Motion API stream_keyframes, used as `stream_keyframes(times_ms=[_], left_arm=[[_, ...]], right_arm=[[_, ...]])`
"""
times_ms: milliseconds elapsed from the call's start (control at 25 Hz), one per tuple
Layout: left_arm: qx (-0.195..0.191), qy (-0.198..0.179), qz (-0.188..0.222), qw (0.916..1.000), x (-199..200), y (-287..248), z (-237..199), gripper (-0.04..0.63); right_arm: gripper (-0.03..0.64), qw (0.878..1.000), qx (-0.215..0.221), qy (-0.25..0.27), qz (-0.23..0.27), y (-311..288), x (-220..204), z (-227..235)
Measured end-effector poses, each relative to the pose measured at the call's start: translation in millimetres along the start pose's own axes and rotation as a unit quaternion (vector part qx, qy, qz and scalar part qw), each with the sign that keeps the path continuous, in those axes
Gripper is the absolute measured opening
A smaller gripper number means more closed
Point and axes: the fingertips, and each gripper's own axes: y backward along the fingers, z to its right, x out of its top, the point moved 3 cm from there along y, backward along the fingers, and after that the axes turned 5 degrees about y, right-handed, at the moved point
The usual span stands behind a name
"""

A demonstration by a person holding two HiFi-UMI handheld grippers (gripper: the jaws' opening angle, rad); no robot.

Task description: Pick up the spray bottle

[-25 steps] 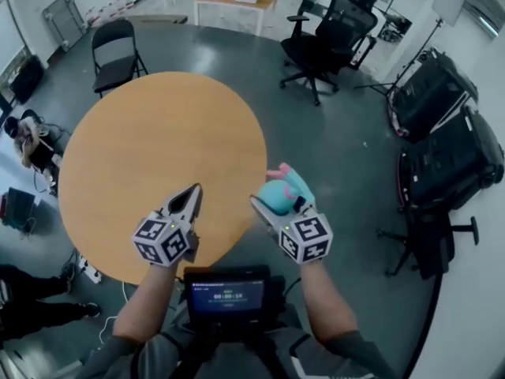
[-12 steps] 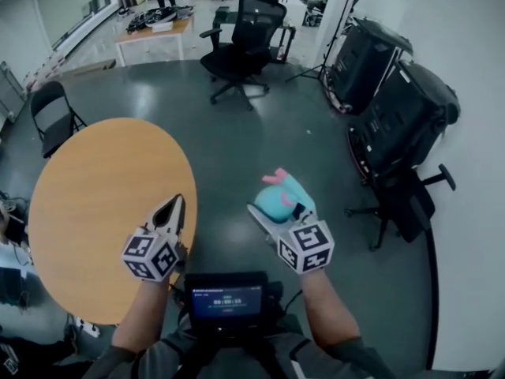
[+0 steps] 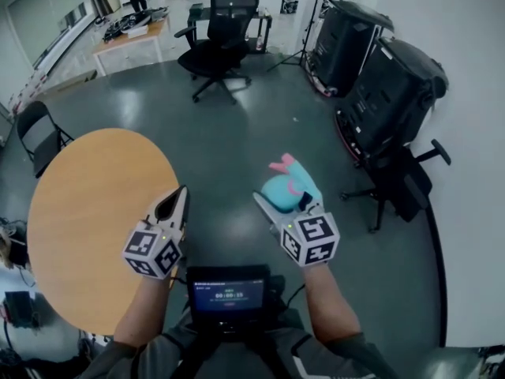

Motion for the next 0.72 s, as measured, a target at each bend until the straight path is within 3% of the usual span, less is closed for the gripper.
stream_keyframes(times_ms=[360, 720], left_arm=[[-0.042, 0.003, -0.011, 0.9990, 7.8, -8.5, -0.2, -0.002], [-0.048, 0.005, -0.011, 0.9988, 5.6, -14.8, -5.6, -0.001]], right_arm=[[0.439, 1.000, -0.017, -0.008, 0.002, -2.3, 2.1, -1.5], [0.439, 1.000, -0.021, -0.004, 0.000, -11.4, 0.0, -0.4]])
